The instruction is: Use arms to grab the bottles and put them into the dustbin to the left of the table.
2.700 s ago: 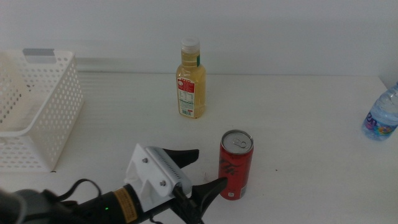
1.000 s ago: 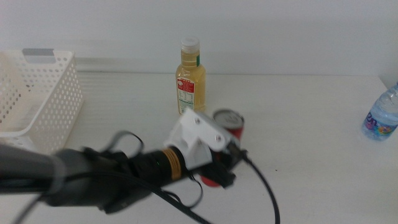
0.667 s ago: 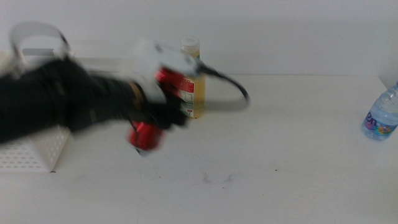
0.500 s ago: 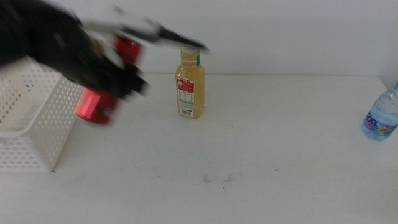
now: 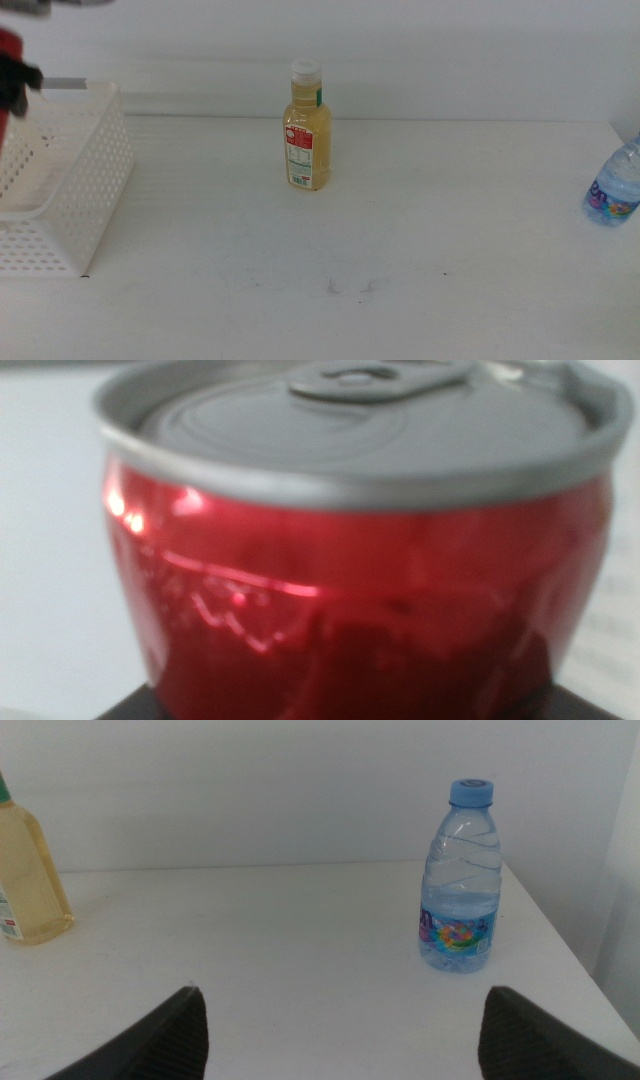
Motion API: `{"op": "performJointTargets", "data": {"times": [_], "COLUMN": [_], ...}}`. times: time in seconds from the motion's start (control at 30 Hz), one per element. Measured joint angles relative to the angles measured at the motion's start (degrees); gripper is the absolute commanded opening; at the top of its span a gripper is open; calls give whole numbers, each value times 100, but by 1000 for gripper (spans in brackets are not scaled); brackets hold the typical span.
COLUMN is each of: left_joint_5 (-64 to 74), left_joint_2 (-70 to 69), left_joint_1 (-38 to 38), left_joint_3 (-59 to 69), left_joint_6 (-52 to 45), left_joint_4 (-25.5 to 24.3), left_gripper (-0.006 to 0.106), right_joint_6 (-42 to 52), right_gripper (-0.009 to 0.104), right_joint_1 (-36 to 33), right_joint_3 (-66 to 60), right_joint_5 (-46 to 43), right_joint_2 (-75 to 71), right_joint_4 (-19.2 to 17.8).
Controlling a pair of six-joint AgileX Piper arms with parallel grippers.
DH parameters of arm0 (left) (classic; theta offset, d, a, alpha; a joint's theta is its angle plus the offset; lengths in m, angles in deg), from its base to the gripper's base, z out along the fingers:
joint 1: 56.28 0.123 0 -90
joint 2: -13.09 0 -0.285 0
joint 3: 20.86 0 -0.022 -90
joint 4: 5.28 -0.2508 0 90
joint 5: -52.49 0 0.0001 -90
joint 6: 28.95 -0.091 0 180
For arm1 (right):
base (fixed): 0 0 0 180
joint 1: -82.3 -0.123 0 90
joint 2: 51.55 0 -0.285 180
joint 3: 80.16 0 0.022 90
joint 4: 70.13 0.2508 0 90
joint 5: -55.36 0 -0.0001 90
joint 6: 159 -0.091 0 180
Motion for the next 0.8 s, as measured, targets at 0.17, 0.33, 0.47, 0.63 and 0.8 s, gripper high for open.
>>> {"op": "performJointTargets", "data": {"times": [0.17, 0.33, 0.47, 0.63, 0.8], "left_joint_5": [-58, -129, -138, -4, 400], "left_joint_2": [756, 1193, 1340, 1211, 484], "left_joint_1": [91, 91, 91, 91, 10], "left_joint_3": [0, 0, 0, -27, -27], "left_joint_6": [-9, -9, 19, 232, 352], "left_joint_4": [87, 197, 124, -91, -113], "left_gripper": [3, 31, 68, 94, 94], "right_joint_6": [0, 0, 0, 0, 0], "right_gripper": [90, 90, 90, 90, 90], "right_joint_1": [0, 0, 0, 0, 0], "right_joint_3": [0, 0, 0, 0, 0], "right_joint_5": [0, 0, 0, 0, 0], "right_joint_2": [0, 0, 0, 0, 0], "right_joint_4": [0, 0, 0, 0, 0]}}
